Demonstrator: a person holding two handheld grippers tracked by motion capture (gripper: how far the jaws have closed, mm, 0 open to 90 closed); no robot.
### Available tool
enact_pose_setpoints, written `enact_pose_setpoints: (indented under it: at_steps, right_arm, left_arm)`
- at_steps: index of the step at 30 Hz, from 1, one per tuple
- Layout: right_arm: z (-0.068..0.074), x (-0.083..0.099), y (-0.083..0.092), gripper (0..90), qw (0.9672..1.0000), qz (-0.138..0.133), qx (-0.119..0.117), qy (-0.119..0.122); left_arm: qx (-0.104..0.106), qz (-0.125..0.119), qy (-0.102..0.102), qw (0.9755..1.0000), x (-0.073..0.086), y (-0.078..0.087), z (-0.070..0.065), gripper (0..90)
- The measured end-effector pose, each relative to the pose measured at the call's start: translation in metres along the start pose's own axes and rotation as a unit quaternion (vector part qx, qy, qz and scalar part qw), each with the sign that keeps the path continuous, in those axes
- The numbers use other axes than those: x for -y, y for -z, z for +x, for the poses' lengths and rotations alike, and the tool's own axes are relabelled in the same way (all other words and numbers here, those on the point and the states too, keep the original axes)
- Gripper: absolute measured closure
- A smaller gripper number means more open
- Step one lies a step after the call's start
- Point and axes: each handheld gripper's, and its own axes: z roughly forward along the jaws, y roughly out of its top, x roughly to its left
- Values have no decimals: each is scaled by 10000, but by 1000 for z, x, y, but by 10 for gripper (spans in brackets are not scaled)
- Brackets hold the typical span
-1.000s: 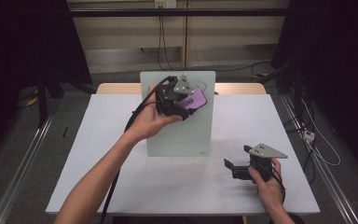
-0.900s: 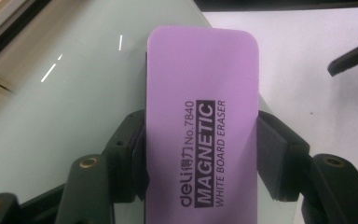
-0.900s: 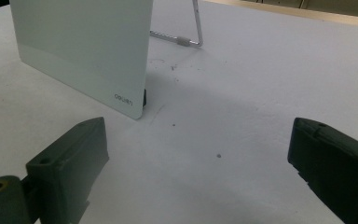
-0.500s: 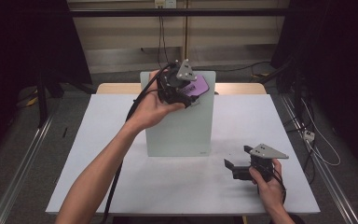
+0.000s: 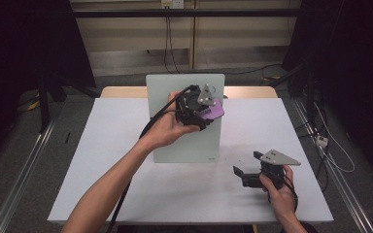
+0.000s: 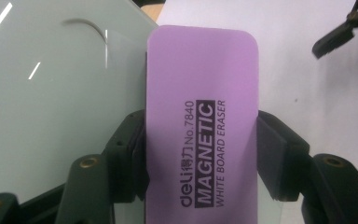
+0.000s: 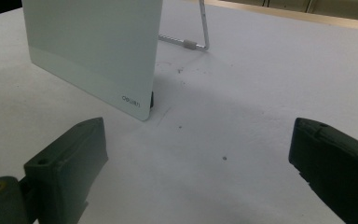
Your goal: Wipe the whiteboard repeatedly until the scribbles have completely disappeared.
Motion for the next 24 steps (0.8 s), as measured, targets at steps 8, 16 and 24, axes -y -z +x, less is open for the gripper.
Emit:
enact_pose_setpoints:
  at_steps: [8, 16, 24]
  right_arm:
    - [0, 0, 0, 46, 10000, 10, 9, -16]
    - [0, 0, 0, 46, 10000, 21, 8, -18]
    - [0, 0, 0, 46, 10000, 18, 10, -14]
  left_arm:
    - [-183, -178, 117, 9996, -12, 14, 14, 409]
    - [-340, -406, 259, 9983, -17, 26, 27, 409]
    - [-107, -10, -68, 9999, -6, 4, 4, 409]
